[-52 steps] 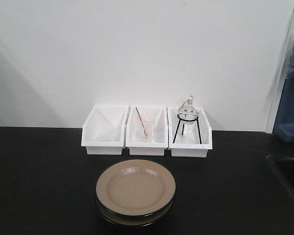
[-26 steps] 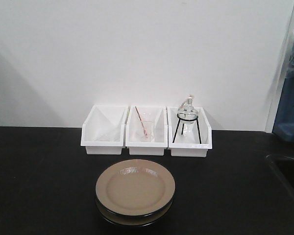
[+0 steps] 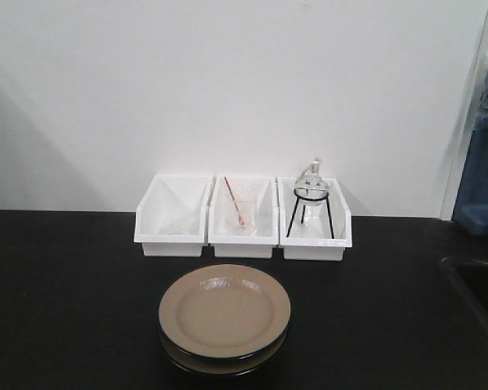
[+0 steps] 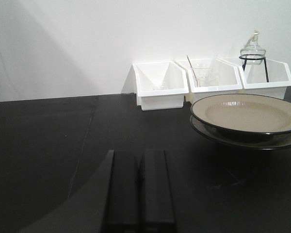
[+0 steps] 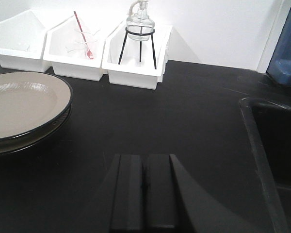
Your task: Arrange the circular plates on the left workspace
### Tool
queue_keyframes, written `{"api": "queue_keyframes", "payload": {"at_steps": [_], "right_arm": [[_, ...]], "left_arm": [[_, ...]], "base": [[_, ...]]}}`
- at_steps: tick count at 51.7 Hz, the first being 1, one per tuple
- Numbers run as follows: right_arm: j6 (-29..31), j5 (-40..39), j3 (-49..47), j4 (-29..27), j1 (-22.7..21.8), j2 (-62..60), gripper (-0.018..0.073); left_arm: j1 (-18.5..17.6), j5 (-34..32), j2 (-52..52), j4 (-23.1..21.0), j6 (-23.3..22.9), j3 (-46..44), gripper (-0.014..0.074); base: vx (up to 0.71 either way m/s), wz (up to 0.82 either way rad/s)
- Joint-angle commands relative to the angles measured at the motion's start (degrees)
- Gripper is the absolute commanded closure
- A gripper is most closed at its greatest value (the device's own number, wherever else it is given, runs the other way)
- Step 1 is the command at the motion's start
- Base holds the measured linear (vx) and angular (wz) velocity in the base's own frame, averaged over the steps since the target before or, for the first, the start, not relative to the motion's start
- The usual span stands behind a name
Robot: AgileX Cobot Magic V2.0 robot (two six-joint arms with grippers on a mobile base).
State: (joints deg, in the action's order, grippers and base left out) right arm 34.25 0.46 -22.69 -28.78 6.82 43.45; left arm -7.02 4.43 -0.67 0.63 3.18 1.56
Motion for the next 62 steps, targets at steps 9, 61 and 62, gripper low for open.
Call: {"api": "queue_keyframes", "payload": {"at_steps": [9, 61, 62], "right_arm": [[-14.5, 5.5, -0.8, 17.9, -0.7, -7.7, 0.0561], [-34.3, 3.2, 25.6, 31.2, -8.2, -44.8, 0.0561], [-34.3, 3.2, 25.6, 31.2, -8.2, -44.8, 0.0561]], "left_arm": [[-0.3, -4.4, -0.9, 0.2, -0.5, 1.2, 0.0594], [-0.3, -4.4, -0.9, 0.2, -0.5, 1.2, 0.0594], [-0.3, -4.4, -0.9, 0.2, -0.5, 1.2, 0.0594]], "base": [[0.0, 0.0], [0.0, 0.0], [0.0, 0.0]]}}
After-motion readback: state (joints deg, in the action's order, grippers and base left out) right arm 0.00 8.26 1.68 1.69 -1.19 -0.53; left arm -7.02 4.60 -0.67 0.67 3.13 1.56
